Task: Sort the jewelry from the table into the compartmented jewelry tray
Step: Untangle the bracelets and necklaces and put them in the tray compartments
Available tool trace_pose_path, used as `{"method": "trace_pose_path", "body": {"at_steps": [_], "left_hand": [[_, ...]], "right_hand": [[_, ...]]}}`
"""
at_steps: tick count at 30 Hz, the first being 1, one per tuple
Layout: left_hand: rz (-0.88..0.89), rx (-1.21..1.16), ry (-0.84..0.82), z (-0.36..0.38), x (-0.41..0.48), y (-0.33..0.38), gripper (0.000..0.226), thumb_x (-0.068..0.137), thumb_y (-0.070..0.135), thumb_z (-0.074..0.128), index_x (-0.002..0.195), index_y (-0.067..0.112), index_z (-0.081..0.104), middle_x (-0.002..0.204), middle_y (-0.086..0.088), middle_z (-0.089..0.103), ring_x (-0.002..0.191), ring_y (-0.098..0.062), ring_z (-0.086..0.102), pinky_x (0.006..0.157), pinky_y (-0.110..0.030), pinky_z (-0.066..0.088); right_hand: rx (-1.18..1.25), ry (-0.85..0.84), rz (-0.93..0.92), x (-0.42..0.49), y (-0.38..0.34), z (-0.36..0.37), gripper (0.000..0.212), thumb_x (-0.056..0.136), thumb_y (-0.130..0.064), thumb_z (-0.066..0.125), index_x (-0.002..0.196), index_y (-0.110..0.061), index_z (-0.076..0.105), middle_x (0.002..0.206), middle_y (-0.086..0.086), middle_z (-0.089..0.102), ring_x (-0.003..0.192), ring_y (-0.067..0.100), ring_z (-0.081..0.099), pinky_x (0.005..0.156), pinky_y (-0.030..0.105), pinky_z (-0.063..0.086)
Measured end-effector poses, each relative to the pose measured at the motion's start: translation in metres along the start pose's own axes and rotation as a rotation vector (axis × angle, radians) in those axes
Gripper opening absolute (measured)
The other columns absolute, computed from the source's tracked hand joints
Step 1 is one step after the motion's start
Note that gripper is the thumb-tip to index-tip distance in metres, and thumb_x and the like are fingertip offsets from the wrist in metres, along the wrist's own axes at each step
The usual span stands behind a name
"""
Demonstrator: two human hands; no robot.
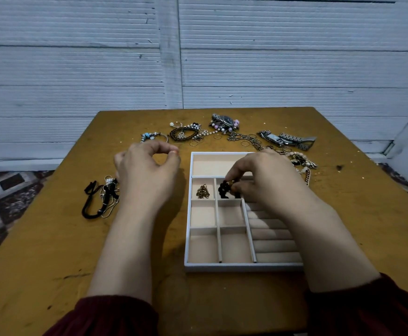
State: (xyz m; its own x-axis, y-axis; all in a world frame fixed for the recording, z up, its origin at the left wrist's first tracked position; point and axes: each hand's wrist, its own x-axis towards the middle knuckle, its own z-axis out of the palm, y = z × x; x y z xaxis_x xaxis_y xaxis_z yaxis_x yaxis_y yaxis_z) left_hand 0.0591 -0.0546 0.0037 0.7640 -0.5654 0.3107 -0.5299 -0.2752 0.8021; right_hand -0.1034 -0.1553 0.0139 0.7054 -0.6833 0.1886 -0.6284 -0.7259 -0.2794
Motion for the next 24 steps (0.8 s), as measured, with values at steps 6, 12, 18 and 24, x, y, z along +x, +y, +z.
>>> {"method": "trace_pose_path", "body": {"at_steps": [6,12,18,24], "left_hand": [[0.032,-0.036,0.044,0.001,0.002,-0.002,0.009,0.07,0.041,0.052,0.067,0.041,0.061,0.1,0.005,0.068,0.114,-0.028,0.052,0.1,-0.039,0.04],[0.042,-0.069,0.097,0.001,0.004,-0.004,0.011,0.069,0.041,0.052,0.066,0.042,0.062,0.094,0.004,0.069,0.104,-0.03,0.058,0.093,-0.046,0.046],[0.057,-0.079,0.097,0.004,0.002,-0.003,0.01,0.07,0.04,0.052,0.067,0.043,0.061,0.096,0.006,0.069,0.105,-0.029,0.057,0.092,-0.046,0.046],[0.081,-0.099,0.072,-0.001,0.0,-0.004,0.01,0.073,0.037,0.054,0.068,0.04,0.062,0.089,0.01,0.066,0.097,-0.028,0.06,0.089,-0.046,0.048]], "right_hand": [[0.008,-0.036,-0.018,-0.004,-0.001,0.001,0.02,0.079,-0.023,0.06,0.086,-0.032,0.076,0.089,-0.008,0.07,0.101,0.02,0.053,0.09,0.034,0.043],[-0.045,-0.024,-0.035,-0.002,-0.004,0.006,0.014,0.083,-0.032,0.062,0.084,-0.029,0.075,0.088,-0.006,0.07,0.1,0.023,0.054,0.088,0.034,0.042],[-0.032,0.009,-0.028,-0.003,-0.006,0.005,0.013,0.083,-0.033,0.063,0.092,-0.034,0.073,0.092,-0.01,0.069,0.102,0.02,0.052,0.084,0.031,0.037],[0.069,0.097,-0.028,-0.005,-0.014,0.0,0.017,0.09,-0.036,0.056,0.104,-0.031,0.064,0.104,-0.011,0.065,0.104,0.019,0.051,0.089,0.035,0.039]]}}
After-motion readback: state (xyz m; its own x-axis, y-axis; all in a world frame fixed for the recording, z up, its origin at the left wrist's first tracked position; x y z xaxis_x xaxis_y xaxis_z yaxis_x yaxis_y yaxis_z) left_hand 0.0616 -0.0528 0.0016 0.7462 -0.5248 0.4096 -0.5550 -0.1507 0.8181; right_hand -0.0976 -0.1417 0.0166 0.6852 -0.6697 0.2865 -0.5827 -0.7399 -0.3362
